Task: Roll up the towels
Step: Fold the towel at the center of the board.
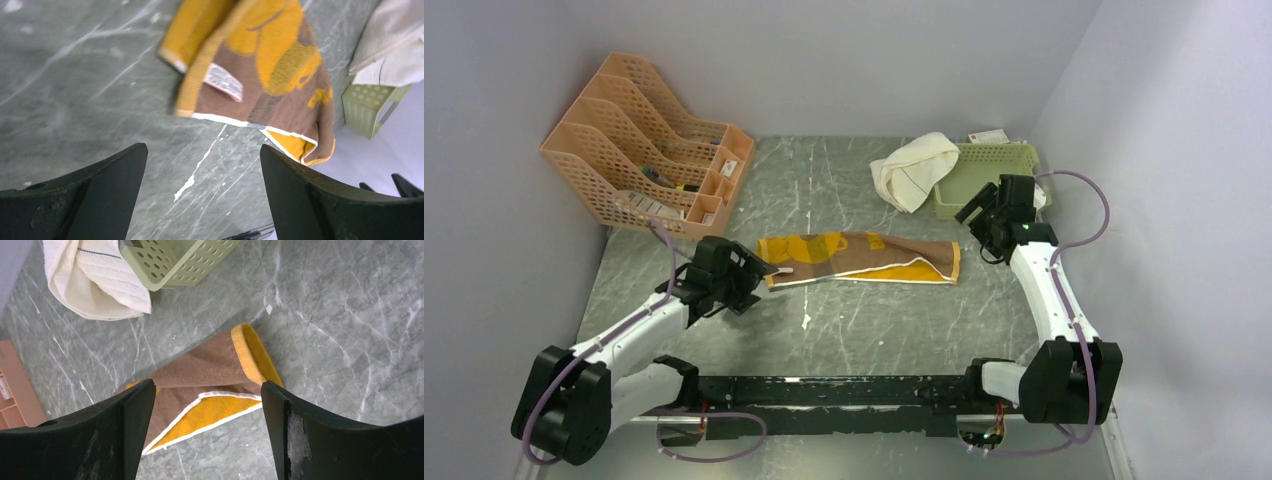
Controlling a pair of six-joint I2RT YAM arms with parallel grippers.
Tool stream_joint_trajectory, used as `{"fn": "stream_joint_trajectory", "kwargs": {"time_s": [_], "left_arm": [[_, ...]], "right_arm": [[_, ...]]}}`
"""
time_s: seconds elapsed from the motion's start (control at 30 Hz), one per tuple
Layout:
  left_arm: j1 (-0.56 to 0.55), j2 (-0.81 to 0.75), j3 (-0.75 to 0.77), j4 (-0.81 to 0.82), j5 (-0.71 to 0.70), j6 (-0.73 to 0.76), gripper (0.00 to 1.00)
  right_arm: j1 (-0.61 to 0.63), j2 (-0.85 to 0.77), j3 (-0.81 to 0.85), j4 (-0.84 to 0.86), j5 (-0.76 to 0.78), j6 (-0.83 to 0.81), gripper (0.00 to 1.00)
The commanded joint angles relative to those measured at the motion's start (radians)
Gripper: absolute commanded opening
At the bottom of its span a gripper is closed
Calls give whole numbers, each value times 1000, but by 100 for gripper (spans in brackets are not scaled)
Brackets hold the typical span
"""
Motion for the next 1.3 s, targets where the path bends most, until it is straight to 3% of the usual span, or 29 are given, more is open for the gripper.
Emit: {"fn": "stream_joint_trajectory", "kwargs": {"time_s": [0.0,0.17,0.53,0.8,1.1,1.27], "left_arm": [[28,-24,-89,67,60,-206,94],[56,44,-159,227,101,-239,81],[67,263,-144,500,150,-239,50],[77,269,-139,500,159,-231,8],[112,134,32,211,43,-25,7],[185,173,87,185,85,76,7]], "right_arm": [[11,3,-3,1,3,-16,78],[11,1,-10,3,-7,-24,78],[10,0,-23,5,-18,-42,78],[11,3,-56,10,-24,-64,78],[11,23,-68,24,-43,-70,78],[12,29,-74,29,-63,-87,78]]}}
